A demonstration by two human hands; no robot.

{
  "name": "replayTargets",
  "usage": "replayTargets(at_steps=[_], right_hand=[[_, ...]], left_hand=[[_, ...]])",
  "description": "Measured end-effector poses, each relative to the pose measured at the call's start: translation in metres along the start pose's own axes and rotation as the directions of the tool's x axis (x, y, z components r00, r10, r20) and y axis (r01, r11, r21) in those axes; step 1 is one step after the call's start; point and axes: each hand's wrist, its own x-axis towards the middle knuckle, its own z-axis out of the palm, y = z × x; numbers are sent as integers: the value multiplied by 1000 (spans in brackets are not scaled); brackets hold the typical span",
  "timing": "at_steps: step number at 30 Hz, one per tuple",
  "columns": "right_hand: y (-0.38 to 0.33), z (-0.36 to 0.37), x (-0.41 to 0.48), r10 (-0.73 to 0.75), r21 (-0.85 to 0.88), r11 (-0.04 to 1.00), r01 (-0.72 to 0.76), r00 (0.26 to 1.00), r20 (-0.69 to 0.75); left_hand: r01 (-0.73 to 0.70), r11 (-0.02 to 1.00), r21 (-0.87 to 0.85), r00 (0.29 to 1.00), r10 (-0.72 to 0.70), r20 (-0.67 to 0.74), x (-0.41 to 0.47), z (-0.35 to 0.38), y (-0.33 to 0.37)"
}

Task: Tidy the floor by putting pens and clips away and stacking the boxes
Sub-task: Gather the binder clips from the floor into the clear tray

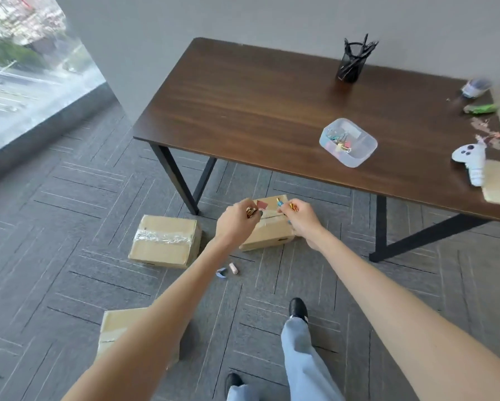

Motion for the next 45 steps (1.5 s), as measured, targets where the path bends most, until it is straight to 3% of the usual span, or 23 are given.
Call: replayTargets(at_steps=[5, 14, 23, 27, 34, 45], right_hand=[[-24, -67, 38, -36, 20, 999, 38, 998, -51], [-20, -191, 132, -81, -191, 980, 52, 985, -150], [-1, -253, 207, -128, -418, 908, 17, 962, -240], [2, -260, 227, -156, -497, 867, 34, 966, -206], [8, -268, 233, -206, -557, 809, 188, 978, 31], [2, -264, 226, -261, -649, 690, 321, 946, 190]], left_hand=[[-32, 999, 24, 999, 32, 4, 48, 9, 66], [-44, 996, 81, 999, 41, 31, 152, 53, 168], [-92, 969, 228, 995, 82, 53, 235, 103, 208], [-116, 941, 319, 993, 99, 69, 255, 113, 214], [-159, 880, 447, 986, 116, 123, 266, 116, 218], [-81, 965, 249, 991, 52, 122, 272, 116, 219]])
